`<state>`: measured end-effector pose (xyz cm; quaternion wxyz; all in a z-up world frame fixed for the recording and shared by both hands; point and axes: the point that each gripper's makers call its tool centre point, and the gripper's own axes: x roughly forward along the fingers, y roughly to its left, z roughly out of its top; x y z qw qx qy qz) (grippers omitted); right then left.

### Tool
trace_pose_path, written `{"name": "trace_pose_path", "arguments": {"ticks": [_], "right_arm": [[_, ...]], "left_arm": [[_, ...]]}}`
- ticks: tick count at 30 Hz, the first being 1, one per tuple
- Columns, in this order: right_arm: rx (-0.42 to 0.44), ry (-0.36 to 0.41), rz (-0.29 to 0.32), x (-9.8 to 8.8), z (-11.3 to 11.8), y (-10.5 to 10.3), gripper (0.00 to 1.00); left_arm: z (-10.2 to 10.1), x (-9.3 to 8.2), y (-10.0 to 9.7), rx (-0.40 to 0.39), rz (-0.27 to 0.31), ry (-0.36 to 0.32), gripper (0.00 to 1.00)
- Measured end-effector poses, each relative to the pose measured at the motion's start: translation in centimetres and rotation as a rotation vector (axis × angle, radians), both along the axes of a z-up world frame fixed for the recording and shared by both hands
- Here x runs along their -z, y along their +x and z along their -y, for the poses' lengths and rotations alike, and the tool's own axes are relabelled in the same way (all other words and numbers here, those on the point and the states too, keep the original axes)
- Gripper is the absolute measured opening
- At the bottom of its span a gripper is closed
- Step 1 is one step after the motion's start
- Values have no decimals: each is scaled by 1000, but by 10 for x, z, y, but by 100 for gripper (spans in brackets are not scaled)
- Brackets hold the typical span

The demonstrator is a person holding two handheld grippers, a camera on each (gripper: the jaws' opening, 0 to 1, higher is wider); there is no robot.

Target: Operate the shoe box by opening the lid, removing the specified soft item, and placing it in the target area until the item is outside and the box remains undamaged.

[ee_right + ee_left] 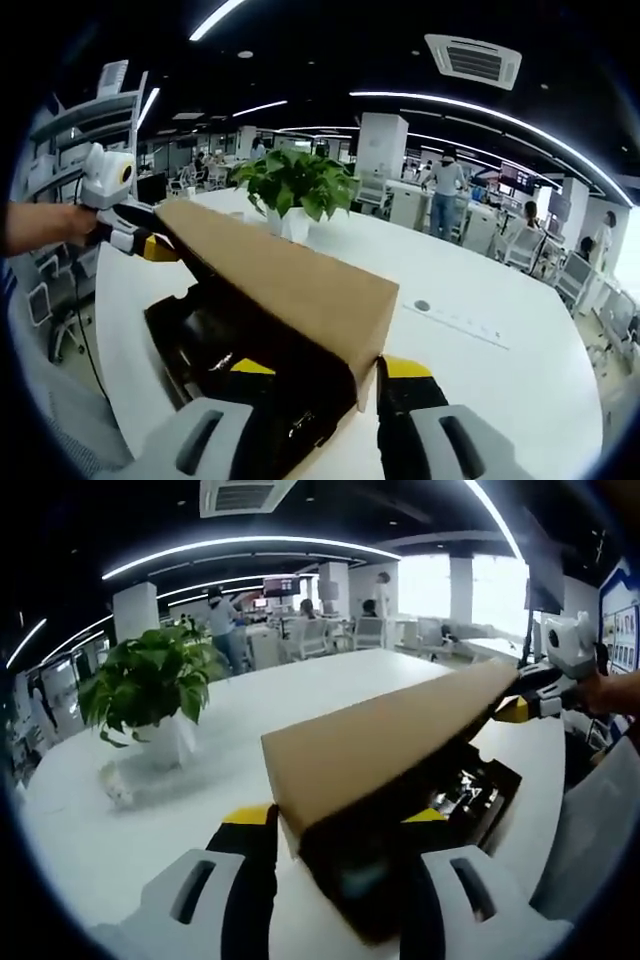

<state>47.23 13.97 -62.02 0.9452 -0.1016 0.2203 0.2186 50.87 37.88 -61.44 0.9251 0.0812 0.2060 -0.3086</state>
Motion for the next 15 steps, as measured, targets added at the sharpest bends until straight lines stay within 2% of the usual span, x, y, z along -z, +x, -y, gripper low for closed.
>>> {"name": "trace_pose_path", "arguments": {"ticks": [5,8,15], "right_arm": [[-3,-12,16,-1,2,5,30],[-5,-23,26,-2,4,8,27],[15,-65,50,-4,15,19,15]], "left_arm": [[-1,-2,6,-6,-1,-9,41],[-2,-3,10,-8,10,10,38],[-9,-4,17,-34,15,17,25]]}}
